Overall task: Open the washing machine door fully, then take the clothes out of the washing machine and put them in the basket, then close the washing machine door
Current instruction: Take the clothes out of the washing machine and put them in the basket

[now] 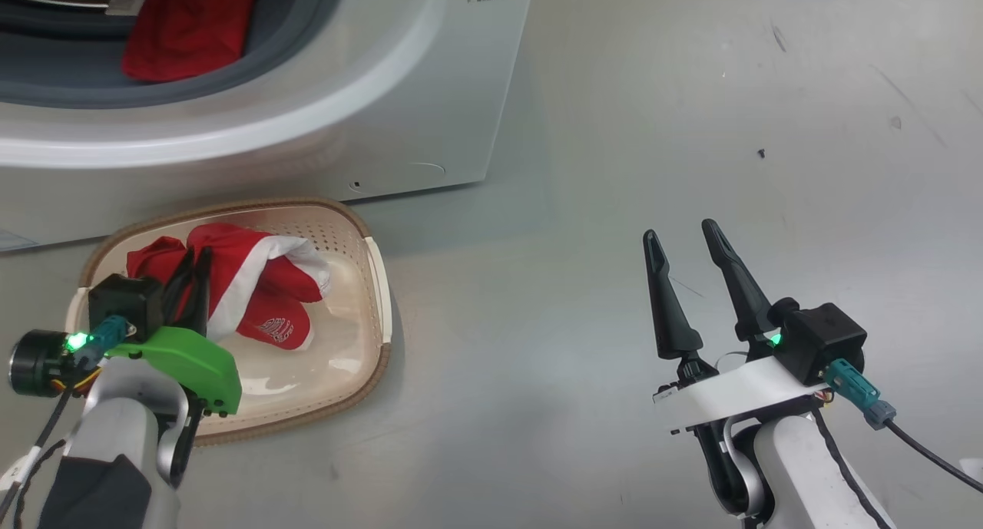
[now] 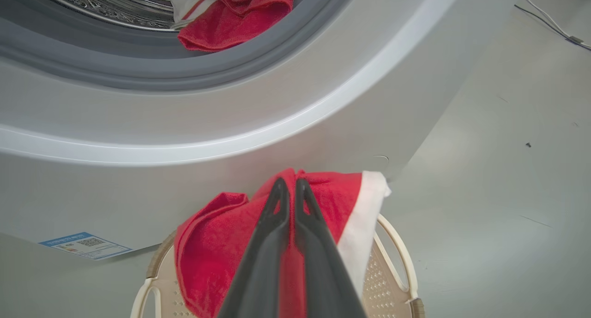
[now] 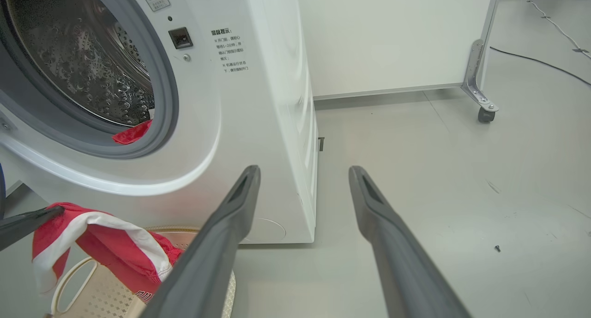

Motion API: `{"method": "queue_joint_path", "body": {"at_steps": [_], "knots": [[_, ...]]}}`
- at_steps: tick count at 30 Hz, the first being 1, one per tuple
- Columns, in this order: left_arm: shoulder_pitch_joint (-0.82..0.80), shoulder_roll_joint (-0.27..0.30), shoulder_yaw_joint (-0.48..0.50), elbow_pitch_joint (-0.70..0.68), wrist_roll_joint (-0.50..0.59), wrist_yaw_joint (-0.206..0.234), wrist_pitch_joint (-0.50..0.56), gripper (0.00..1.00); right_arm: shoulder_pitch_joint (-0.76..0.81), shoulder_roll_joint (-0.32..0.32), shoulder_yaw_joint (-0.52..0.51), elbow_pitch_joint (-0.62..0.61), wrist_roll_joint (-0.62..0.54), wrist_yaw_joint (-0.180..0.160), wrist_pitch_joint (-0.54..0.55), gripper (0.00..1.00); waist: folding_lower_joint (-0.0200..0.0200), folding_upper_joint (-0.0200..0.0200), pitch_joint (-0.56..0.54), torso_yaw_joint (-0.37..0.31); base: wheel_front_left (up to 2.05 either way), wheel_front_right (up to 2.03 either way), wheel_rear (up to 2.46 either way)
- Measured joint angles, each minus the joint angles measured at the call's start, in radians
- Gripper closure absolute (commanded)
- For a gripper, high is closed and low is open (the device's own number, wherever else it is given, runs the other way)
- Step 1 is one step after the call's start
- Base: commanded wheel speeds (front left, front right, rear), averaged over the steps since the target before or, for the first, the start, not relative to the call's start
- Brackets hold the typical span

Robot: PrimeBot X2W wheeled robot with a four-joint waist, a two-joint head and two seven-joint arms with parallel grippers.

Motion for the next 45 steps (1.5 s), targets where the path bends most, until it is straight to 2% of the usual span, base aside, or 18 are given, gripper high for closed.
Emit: {"method": "queue_joint_path", "body": {"at_steps": [13, 24, 36, 37, 38, 39, 45], "knots": [[-0.104, 0.051, -0.015, 0.048, 0.03, -0.004, 0.032, 1.0, -0.053, 0.0, 0.028, -0.026, 0.033, -0.026, 0.0, 0.0, 0.0, 0.0, 0.136, -0.066, 0.0, 0.0, 0.0], [-0.125, 0.075, 0.014, 0.182, 0.032, -0.002, 0.049, 1.0, -0.076, 0.0, 0.03, -0.034, 0.04, -0.043, 0.0, 0.0, 0.0, 0.0, 0.219, -0.108, 0.0, 0.0, 0.0], [-0.144, 0.104, 0.049, 0.308, 0.027, 0.037, 0.036, 1.0, -0.106, 0.001, 0.034, -0.032, 0.036, -0.044, 0.0, 0.0, 0.0, 0.0, 0.252, -0.103, 0.0, 0.0, 0.0], [-0.144, 0.102, 0.047, 0.317, 0.027, 0.037, 0.029, 0.81, -0.106, 0.001, 0.034, -0.031, 0.036, -0.045, 0.0, 0.0, 0.0, 0.0, 0.252, -0.102, 0.0, 0.0, 0.0], [-0.145, 0.097, 0.045, 0.323, 0.027, 0.037, 0.021, 0.49, -0.106, 0.001, 0.033, -0.029, 0.034, -0.052, 0.0, 0.0, 0.0, 0.0, 0.25, -0.101, 0.0, 0.0, 0.0], [-0.145, 0.091, 0.042, 0.327, 0.027, 0.037, 0.014, 0.0, -0.106, 0.0, 0.033, -0.027, 0.032, -0.052, 0.0, 0.0, 0.0, 0.0, 0.248, -0.099, 0.0, 0.0, 0.0], [-0.159, 0.058, 0.025, 0.37, 0.027, 0.033, -0.025, 0.0, -0.106, 0.0, 0.031, -0.01, 0.026, -0.052, 0.0, 0.0, 0.0, 0.0, 0.223, -0.085, 0.0, 0.0, 0.0]]}}
